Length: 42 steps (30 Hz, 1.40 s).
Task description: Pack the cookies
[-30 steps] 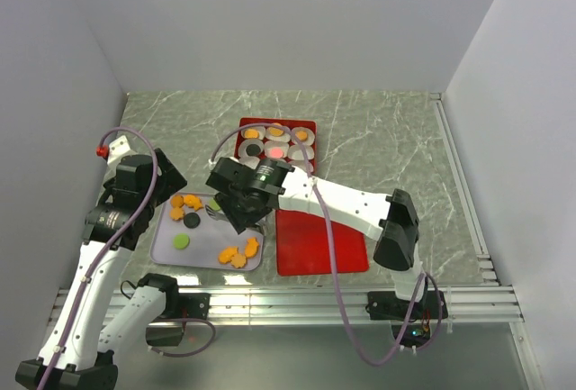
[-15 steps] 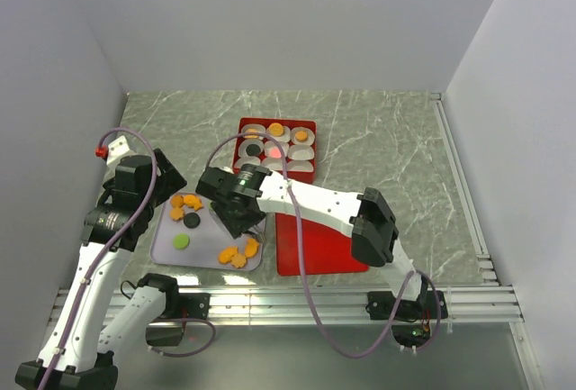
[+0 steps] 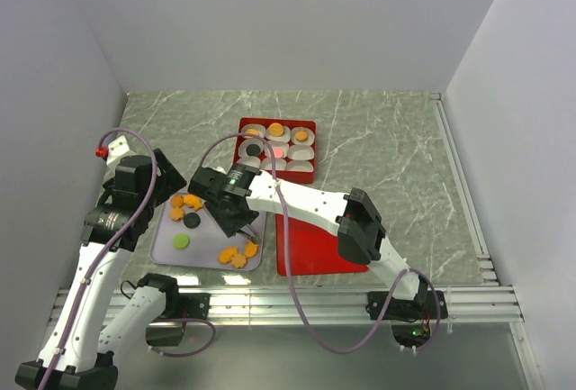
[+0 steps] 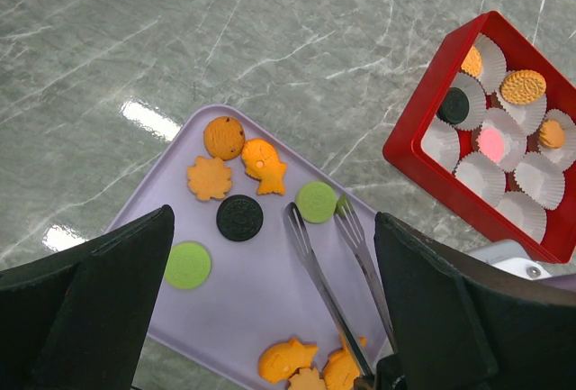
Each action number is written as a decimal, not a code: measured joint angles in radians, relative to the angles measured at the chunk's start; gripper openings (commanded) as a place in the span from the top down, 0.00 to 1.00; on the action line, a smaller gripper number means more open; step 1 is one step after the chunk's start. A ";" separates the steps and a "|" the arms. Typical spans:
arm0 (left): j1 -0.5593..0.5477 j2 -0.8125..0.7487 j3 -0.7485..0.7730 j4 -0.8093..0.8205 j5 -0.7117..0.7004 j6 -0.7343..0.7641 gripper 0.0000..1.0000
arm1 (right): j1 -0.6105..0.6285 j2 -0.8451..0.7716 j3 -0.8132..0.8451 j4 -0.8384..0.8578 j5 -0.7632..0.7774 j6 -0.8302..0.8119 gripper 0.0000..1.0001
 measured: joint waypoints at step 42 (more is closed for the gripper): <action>0.018 0.003 0.000 0.000 0.001 0.003 0.01 | -0.131 -0.226 0.047 -0.054 0.056 0.060 0.64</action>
